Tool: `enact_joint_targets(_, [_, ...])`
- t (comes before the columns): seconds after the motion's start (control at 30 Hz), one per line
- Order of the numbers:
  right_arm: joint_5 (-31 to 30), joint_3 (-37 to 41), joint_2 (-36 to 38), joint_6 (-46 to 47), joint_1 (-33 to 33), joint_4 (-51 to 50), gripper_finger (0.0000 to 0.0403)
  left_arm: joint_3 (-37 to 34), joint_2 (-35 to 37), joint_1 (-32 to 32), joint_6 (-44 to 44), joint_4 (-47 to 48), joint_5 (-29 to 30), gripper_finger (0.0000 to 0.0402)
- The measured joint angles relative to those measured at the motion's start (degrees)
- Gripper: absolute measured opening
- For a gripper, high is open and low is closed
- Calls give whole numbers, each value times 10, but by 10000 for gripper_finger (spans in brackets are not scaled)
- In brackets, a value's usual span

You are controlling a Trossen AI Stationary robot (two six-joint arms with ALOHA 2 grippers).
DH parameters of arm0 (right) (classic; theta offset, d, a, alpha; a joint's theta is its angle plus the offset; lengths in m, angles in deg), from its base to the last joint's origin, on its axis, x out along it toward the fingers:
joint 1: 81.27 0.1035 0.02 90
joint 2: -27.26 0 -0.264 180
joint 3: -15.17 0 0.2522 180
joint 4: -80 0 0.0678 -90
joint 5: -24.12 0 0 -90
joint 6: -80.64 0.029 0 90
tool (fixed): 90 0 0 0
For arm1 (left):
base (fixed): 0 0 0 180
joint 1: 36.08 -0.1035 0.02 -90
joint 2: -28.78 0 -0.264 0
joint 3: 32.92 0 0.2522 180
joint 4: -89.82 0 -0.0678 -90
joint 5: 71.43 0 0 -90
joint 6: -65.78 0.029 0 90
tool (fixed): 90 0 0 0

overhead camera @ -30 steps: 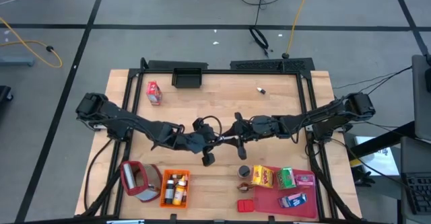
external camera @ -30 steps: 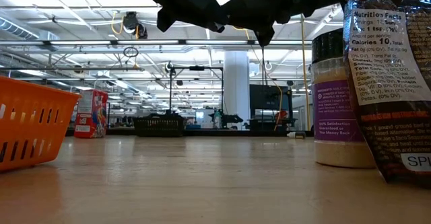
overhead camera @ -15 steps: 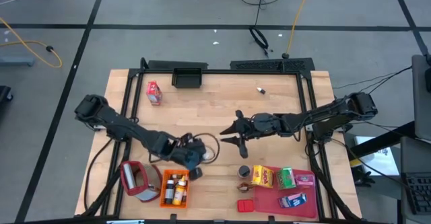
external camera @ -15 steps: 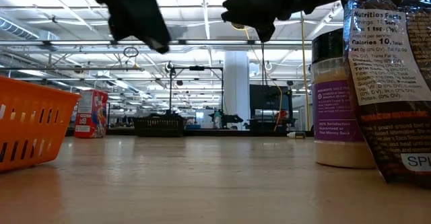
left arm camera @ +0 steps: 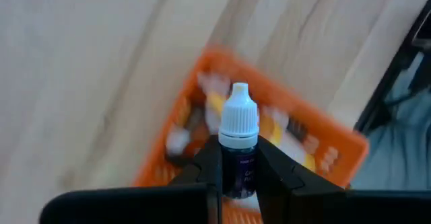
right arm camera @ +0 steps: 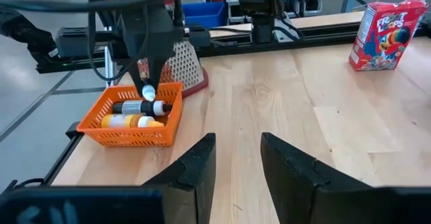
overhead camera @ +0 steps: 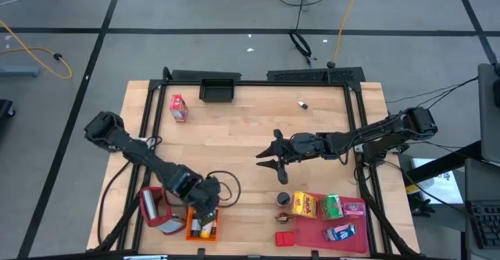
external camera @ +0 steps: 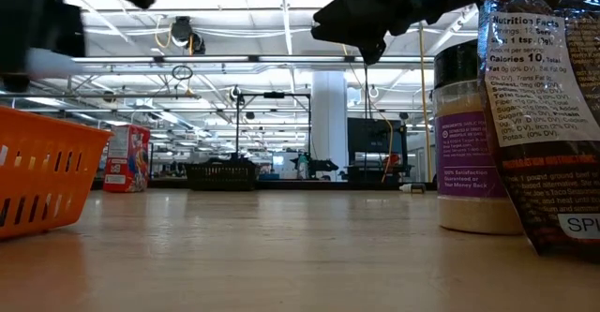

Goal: Pick & Place Kitchen Items
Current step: Put the small purple food coloring bottle into the orange bin

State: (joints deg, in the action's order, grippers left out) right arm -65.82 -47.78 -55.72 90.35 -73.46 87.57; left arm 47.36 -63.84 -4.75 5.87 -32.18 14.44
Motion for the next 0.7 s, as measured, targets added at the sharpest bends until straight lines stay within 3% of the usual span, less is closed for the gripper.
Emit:
enact_joint_targets(0.2, [0,0,0,-1,0,0,111,0,0,23,-73,32,-53,57])
enact_joint_targets(0.7, [0,0,0,-6,0,-11,111,0,0,25,-79,36,-33,62])
